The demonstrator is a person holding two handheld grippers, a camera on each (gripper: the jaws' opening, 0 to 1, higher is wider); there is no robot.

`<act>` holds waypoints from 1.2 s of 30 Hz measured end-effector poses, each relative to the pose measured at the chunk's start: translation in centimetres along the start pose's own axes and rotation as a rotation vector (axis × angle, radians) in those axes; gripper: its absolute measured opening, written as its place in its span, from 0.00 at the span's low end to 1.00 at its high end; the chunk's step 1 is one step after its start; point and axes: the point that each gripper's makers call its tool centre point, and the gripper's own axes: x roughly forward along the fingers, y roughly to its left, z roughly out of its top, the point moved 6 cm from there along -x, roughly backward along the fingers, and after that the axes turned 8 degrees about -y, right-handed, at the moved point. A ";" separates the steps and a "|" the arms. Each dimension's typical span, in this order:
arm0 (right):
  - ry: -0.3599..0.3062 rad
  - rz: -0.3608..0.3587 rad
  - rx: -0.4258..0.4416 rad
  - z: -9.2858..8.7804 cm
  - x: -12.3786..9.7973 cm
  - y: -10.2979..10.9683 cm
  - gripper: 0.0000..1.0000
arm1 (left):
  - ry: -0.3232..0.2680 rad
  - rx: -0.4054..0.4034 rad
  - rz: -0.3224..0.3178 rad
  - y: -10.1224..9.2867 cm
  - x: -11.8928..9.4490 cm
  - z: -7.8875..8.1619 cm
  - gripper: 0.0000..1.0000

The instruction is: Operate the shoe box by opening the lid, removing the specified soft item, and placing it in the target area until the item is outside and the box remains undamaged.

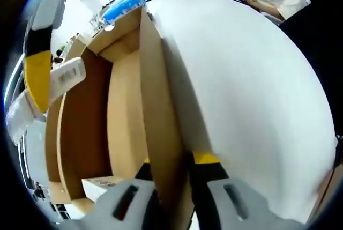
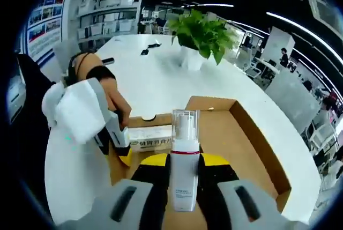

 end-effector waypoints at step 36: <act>-0.458 -0.317 0.170 -0.4 -11.8 2.3 0.20 | -0.001 0.005 0.001 -0.1 0.0 0.0 0.11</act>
